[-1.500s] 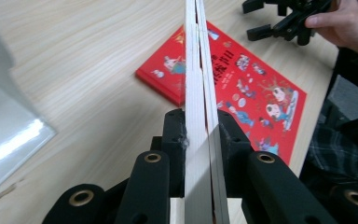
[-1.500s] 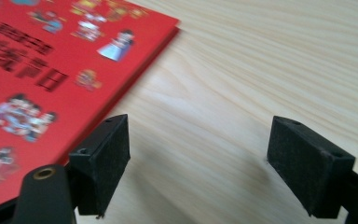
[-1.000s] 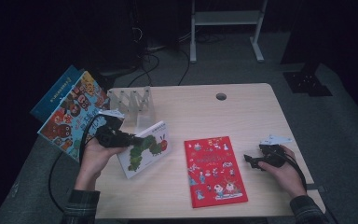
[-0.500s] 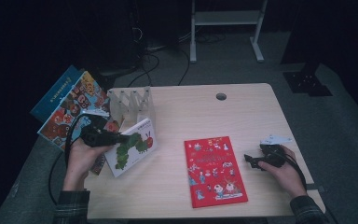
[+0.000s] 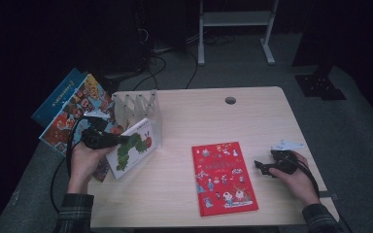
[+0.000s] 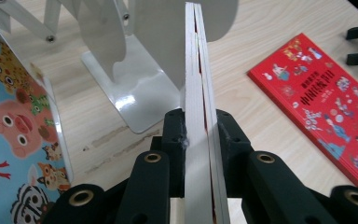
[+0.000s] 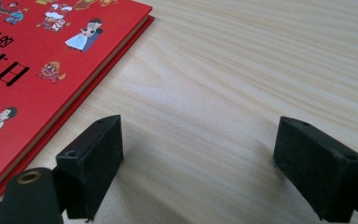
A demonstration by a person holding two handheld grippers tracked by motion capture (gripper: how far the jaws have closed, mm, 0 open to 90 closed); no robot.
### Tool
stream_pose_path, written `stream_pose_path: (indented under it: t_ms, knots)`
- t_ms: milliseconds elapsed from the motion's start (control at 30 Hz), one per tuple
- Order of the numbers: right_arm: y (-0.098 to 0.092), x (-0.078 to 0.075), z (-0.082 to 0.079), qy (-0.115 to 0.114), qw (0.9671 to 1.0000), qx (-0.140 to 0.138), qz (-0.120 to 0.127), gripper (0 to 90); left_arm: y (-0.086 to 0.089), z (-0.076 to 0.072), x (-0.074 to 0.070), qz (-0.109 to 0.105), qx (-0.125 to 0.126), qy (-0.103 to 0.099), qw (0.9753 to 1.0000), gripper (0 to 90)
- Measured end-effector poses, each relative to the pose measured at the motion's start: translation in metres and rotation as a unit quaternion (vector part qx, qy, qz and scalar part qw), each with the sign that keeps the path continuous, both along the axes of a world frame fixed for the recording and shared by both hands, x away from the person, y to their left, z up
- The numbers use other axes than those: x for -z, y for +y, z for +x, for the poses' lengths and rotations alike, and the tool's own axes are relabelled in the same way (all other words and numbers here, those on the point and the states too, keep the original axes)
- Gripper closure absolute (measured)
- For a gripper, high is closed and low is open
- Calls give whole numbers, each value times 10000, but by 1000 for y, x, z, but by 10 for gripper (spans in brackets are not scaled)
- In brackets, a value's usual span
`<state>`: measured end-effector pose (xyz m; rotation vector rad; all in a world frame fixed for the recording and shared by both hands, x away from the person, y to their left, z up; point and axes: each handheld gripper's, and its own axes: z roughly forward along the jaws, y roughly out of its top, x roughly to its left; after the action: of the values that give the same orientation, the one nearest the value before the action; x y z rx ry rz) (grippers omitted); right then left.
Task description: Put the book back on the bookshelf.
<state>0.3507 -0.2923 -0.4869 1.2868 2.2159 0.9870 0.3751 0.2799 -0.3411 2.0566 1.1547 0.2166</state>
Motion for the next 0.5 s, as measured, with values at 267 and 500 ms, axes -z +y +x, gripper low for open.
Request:
stream_pose_path:
  t_ms: [267,500]
  knots:
    - [0,0,0,-1,10000,0,0,150,-9,15,8,29,-160,-121,9998,763]
    - [0,0,0,0,10000,1,2,150,-21,29,14,-1,-275,-241,9993,763]
